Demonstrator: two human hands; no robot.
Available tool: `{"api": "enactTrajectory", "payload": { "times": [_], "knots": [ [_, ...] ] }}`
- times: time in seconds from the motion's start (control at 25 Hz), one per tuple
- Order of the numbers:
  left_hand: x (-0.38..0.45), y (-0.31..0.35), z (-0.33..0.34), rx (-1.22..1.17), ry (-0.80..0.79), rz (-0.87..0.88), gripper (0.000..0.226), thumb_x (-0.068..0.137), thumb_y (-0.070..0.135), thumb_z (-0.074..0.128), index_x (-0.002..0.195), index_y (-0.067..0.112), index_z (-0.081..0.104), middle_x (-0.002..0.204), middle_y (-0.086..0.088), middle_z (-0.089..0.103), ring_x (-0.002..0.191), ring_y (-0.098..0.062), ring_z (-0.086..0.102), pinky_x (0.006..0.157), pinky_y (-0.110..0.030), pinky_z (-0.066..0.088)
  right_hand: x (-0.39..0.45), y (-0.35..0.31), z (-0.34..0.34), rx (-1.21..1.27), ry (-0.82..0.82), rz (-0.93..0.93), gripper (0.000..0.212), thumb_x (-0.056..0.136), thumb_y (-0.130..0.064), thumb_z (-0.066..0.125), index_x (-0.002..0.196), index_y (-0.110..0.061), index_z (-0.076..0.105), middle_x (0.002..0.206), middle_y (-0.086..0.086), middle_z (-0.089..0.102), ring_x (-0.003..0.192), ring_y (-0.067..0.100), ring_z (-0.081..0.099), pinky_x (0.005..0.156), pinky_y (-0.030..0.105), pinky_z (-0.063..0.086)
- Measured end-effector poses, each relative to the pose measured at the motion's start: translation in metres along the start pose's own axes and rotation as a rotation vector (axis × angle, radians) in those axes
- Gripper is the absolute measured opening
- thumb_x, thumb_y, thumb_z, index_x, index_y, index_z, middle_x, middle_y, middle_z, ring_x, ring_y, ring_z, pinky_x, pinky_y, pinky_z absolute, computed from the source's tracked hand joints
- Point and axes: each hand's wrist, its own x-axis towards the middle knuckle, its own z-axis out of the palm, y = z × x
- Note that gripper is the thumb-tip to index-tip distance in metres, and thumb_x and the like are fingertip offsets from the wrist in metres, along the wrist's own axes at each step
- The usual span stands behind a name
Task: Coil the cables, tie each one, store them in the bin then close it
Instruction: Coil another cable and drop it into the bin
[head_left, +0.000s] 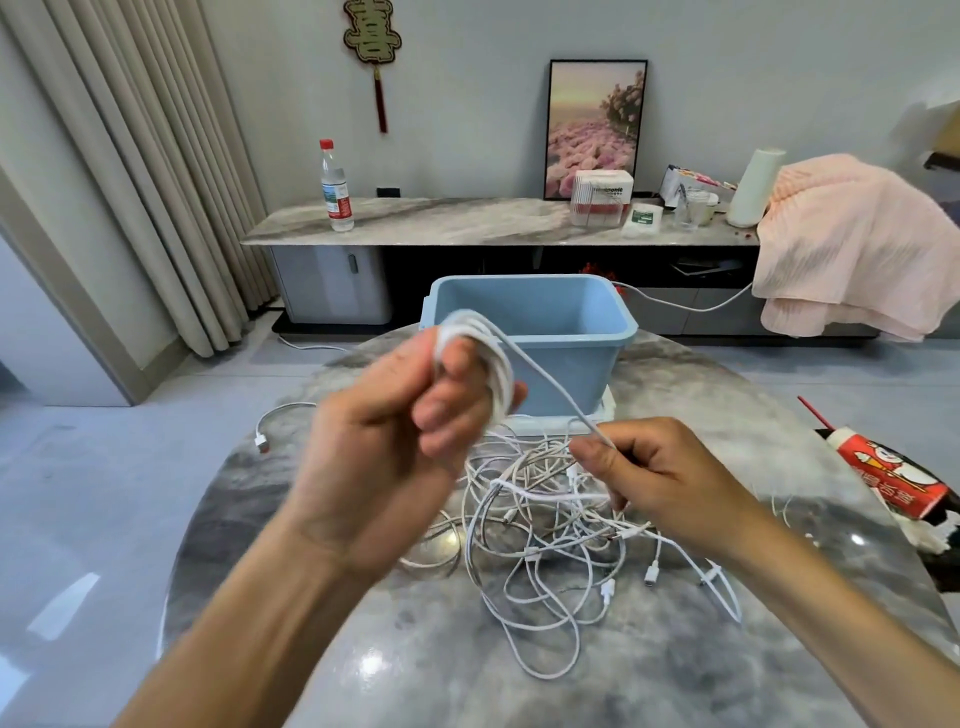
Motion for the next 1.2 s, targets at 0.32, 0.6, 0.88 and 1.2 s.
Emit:
{"api": "enactTrajectory", "payload": {
  "times": [0.32,0.6,0.88,1.2],
  "knots": [
    [-0.003,0.039,-0.021,-0.114,0.132,0.159,0.042,0.108,0.022,0.024,0.084,0.014,0.057,0.06,0.007,0.046,0.052,-0.006,0.043,0.106,-0.031,0.036,0.005,0.02,0.0,0.074,0.233,0.117,0.035,0.094,-0.008,0.062,0.118,-0.033,0.054,0.091,-0.009,0.059,0.063,0.007,0.045,0.059,0.018,0.039],
    [-0.015,0.092,-0.061,-0.34,0.361,0.365,0.015,0.101,0.003,0.043,0.111,0.01,0.051,0.084,-0.007,0.05,0.076,-0.023,0.052,0.104,-0.047,0.035,0.002,0.051,-0.012,-0.007,0.267,0.198,0.009,0.09,-0.02,0.069,0.083,-0.025,0.069,0.069,-0.004,0.066,0.065,0.012,0.055,0.061,0.026,0.041],
    [-0.01,0.085,-0.055,-0.017,0.508,0.4,0.025,0.103,0.024,0.041,0.088,0.023,0.06,0.071,0.014,0.055,0.063,0.0,0.055,0.101,-0.046,0.043,-0.006,0.045,-0.013,0.233,-0.303,0.486,0.047,0.09,-0.043,0.052,0.066,-0.004,0.065,0.045,-0.002,0.04,0.042,0.007,0.031,0.044,0.018,0.025],
    [0.003,0.038,-0.023,0.043,0.399,0.293,0.029,0.104,0.018,0.031,0.11,0.013,0.059,0.076,0.008,0.052,0.066,-0.003,0.052,0.073,-0.022,0.047,-0.018,0.026,-0.016,0.028,-0.674,0.681,0.059,0.058,-0.021,0.062,0.116,-0.026,0.063,0.116,-0.008,0.068,0.103,0.004,0.063,0.095,0.026,0.049]
  ]
}}
